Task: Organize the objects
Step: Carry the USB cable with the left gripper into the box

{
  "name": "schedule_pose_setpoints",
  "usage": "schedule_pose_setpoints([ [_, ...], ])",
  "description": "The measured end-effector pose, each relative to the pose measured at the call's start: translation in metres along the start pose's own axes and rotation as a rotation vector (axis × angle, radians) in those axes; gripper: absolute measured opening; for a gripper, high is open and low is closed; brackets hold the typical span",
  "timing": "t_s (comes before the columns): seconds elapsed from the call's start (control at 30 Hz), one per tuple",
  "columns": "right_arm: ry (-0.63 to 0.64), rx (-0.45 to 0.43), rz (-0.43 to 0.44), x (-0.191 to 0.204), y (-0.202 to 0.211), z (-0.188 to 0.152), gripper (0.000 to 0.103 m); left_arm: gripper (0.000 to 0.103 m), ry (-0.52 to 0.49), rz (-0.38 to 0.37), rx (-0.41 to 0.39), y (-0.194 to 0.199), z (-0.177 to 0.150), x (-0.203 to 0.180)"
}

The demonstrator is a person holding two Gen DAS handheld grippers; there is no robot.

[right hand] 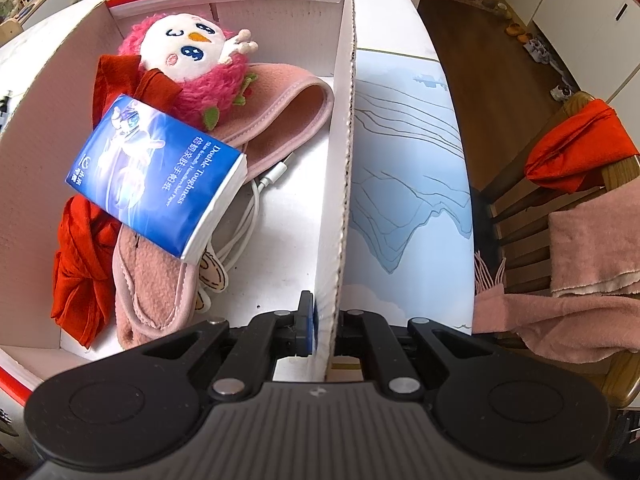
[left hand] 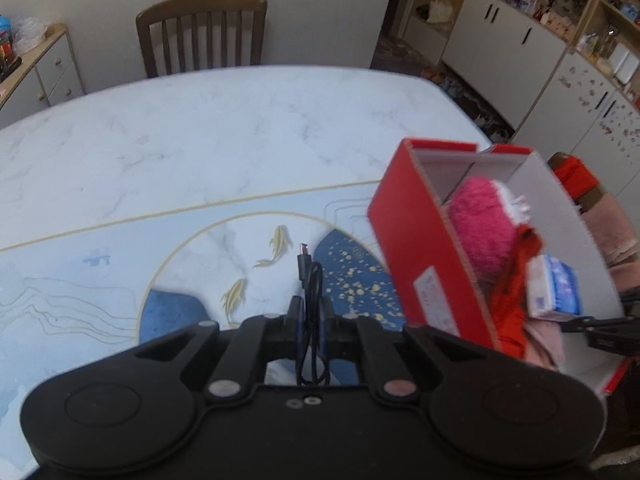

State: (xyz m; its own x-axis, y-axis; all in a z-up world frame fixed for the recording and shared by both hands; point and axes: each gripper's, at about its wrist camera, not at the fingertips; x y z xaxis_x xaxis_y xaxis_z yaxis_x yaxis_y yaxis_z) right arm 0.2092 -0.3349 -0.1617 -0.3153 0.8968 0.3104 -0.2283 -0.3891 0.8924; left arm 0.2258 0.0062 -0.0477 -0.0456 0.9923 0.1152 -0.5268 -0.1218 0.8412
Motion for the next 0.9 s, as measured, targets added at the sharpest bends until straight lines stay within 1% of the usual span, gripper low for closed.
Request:
schedule_pose_setpoints([
  [0.13,0.004,0.000,0.000,0.000,0.000,0.000,0.005,0.005,-0.028,-0.045,-0.026,0.031,0.003,-0.002],
  [0.33,0.009,-0.002,0.005,0.000,0.001,-0.001,0.005,0.005,-0.124,-0.115,-0.088,0.085,0.010,-0.016],
  [0.47,0.009,-0.004,0.008,-0.001,0.001,-0.001,0.005,0.005,-0.142,-0.142,-0.161,0.119,0.020,-0.026],
  [0.57,0.009,-0.004,0.008,-0.001,0.000,-0.001,0.005,0.005,-0.127,-0.178,-0.203,0.135,0.031,-0.036],
  [0.7,0.012,-0.002,0.007,-0.002,-0.001,0.000,0.005,0.005,-0.155,-0.214,-0.185,0.128,0.036,-0.064],
  [0.8,0.012,-0.003,0.007,-0.002,-0.001,0.000,0.005,0.005,-0.184,-0.229,-0.149,0.112,0.032,-0.091],
  [0.9,0.010,-0.005,0.009,-0.002,-0.001,0.000,0.005,0.005,-0.190,-0.246,-0.111,0.090,0.027,-0.111],
])
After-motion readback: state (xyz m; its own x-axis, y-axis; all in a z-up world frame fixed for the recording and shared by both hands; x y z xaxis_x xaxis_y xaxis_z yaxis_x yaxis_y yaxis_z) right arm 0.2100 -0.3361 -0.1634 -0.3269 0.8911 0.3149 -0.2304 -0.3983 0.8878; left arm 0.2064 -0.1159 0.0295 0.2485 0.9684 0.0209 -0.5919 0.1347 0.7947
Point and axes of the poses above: each gripper's, at about its wrist camera, not at the fingertips, and y roughly against the way its jaws point, x to its left, z to its top, and after that the axes turned 15 degrees about z, right-handed
